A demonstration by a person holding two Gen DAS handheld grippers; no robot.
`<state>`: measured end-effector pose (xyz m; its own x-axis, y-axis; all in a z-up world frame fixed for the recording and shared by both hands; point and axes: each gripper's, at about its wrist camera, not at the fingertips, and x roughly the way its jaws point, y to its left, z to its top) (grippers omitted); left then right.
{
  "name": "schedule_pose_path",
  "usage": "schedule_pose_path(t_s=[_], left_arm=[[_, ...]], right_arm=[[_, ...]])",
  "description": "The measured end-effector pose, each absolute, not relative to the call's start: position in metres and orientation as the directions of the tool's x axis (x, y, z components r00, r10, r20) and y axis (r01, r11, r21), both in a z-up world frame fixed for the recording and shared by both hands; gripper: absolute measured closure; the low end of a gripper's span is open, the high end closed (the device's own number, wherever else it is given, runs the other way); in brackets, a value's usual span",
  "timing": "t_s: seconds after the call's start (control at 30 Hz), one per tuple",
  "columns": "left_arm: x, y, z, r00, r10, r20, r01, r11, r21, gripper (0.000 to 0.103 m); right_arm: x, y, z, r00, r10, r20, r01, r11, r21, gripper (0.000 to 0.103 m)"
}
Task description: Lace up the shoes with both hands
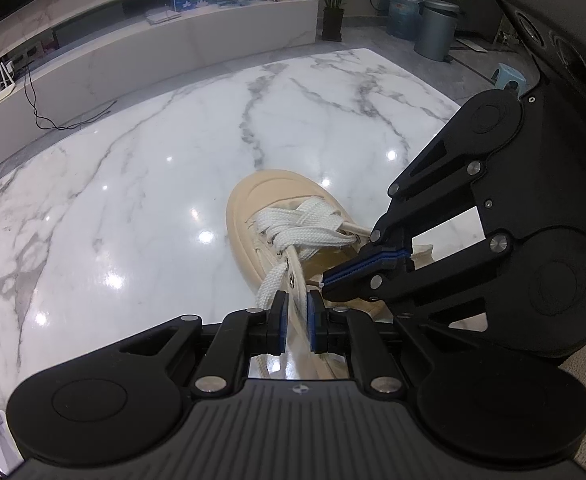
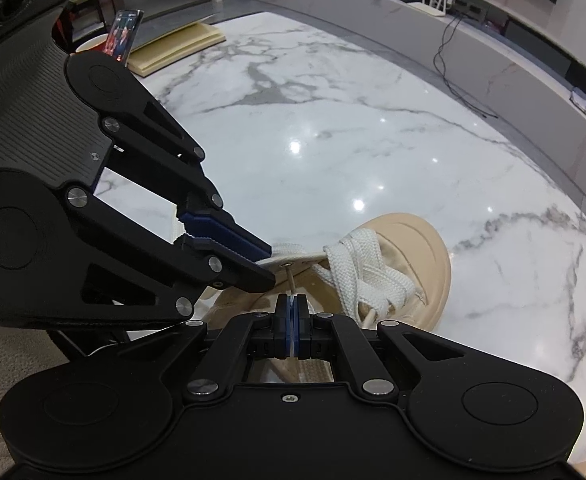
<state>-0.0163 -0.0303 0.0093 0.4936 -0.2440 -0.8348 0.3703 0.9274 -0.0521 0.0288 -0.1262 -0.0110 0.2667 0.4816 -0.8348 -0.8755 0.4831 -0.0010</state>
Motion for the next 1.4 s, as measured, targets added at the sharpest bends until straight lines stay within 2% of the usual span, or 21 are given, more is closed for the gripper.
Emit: schedule_pose_path(t_s=[0.17, 0.3, 0.43, 0.6, 0.77, 0.9, 1.0, 1.17, 1.27, 1.4], left_arm=[[-0.016, -0.026, 0.014, 0.489, -0.273, -0.829, 0.393, 0.917, -0.070, 0.093], [-0.018, -0.022, 0.022, 0.502, -0.287, -0.816, 0.430, 0.901, -0.053, 0.078], [-0.022, -0.016, 0.028, 0.565, -0.319, -0.761, 0.490, 0.872, -0.002, 0.062], [-0.026, -0.008, 0.035, 0.642, -0.356, -0.679, 0.539, 0.839, 0.070, 0.054], [-0.018, -0.004, 0.031, 0.640, -0.408, -0.651, 0.544, 0.839, 0.009, 0.054], [-0.014, -0.003, 0.030, 0.594, -0.432, -0.678, 0.594, 0.805, 0.007, 0.055], [-0.012, -0.006, 0.030, 0.541, -0.451, -0.710, 0.680, 0.732, 0.054, 0.055], [-0.007, -0.016, 0.024, 0.490, -0.368, -0.790, 0.769, 0.609, 0.193, 0.055], [-0.008, -0.028, 0.018, 0.493, -0.324, -0.808, 0.809, 0.514, 0.287, 0.056], [-0.014, -0.047, 0.006, 0.490, -0.289, -0.822, 0.862, 0.304, 0.407, 0.066]], right_arm=[[0.031, -0.130, -0.007, 0.260, 0.507, -0.822, -0.877, 0.481, 0.019, 0.102], [0.034, -0.133, -0.005, 0.247, 0.533, -0.809, -0.877, 0.479, 0.048, 0.102], [0.034, -0.134, -0.003, 0.248, 0.548, -0.799, -0.876, 0.478, 0.056, 0.102], [0.035, -0.136, -0.002, 0.249, 0.558, -0.792, -0.874, 0.481, 0.064, 0.102], [0.035, -0.137, -0.003, 0.244, 0.561, -0.791, -0.870, 0.486, 0.076, 0.102], [0.034, -0.136, -0.004, 0.240, 0.563, -0.791, -0.872, 0.483, 0.080, 0.102], [0.034, -0.136, -0.004, 0.242, 0.568, -0.787, -0.874, 0.480, 0.079, 0.102], [0.034, -0.137, -0.004, 0.247, 0.575, -0.780, -0.871, 0.484, 0.081, 0.102], [0.035, -0.138, -0.004, 0.244, 0.577, -0.779, -0.871, 0.484, 0.086, 0.102], [0.036, -0.137, -0.003, 0.240, 0.578, -0.780, -0.871, 0.483, 0.090, 0.102]])
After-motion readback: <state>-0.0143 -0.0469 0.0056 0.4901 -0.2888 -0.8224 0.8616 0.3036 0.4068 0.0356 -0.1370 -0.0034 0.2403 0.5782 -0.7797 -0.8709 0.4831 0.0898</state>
